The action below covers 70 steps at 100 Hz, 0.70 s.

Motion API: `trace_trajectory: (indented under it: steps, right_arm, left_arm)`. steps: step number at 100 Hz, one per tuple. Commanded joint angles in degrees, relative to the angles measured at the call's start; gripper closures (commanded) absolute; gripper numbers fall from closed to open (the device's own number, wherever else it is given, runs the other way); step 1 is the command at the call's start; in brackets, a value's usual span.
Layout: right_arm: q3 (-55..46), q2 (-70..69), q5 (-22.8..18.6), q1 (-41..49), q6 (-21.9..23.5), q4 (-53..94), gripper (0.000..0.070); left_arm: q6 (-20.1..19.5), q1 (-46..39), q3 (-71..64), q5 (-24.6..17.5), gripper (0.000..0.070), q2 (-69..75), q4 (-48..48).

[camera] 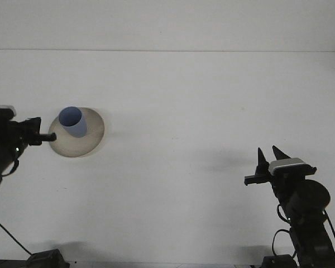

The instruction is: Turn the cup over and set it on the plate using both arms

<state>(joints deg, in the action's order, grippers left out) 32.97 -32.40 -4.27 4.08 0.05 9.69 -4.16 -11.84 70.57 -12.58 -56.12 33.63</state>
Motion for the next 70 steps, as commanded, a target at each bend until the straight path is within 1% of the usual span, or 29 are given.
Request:
trace_trajectory:
  steps: [1,13,22,30,40,54,70]
  right_arm:
    - [-1.18,1.55,-0.22,-1.18,0.61,-2.67,0.0700]
    - [-3.08,3.45,-0.20,-3.34,0.83,-3.78,0.0700]
    - [-3.10,3.50,-0.20,-4.20,0.79,-4.83,0.0700]
    - [-3.10,3.48,-0.15,-4.48,0.55,-6.84,0.0700]
    - [-3.10,3.48,-0.17,-4.46,0.59,-8.07,0.0700]
    - [-3.10,3.48,-0.17,-4.44,0.57,-7.58,0.0700]
    - [-3.10,3.48,-0.15,-4.44,0.57,-7.63,0.0700]
  left_arm:
    - [-0.83,0.07,-12.15,1.44,0.0685,6.40,-9.77]
    - [-0.92,0.24,-30.51,1.73,0.0685,17.90,-25.59]
    - [-0.87,0.24,-39.21,3.91,0.0687,23.98,-31.74]
    - [-0.74,0.24,-42.86,4.17,0.0688,27.15,-32.65]
    - [-0.59,0.24,-43.32,4.17,0.0688,28.39,-33.46]
    - [1.92,0.24,-43.19,4.17,0.0686,28.98,-36.89]
    - [1.90,0.24,-43.19,4.17,0.0686,29.70,-37.16]
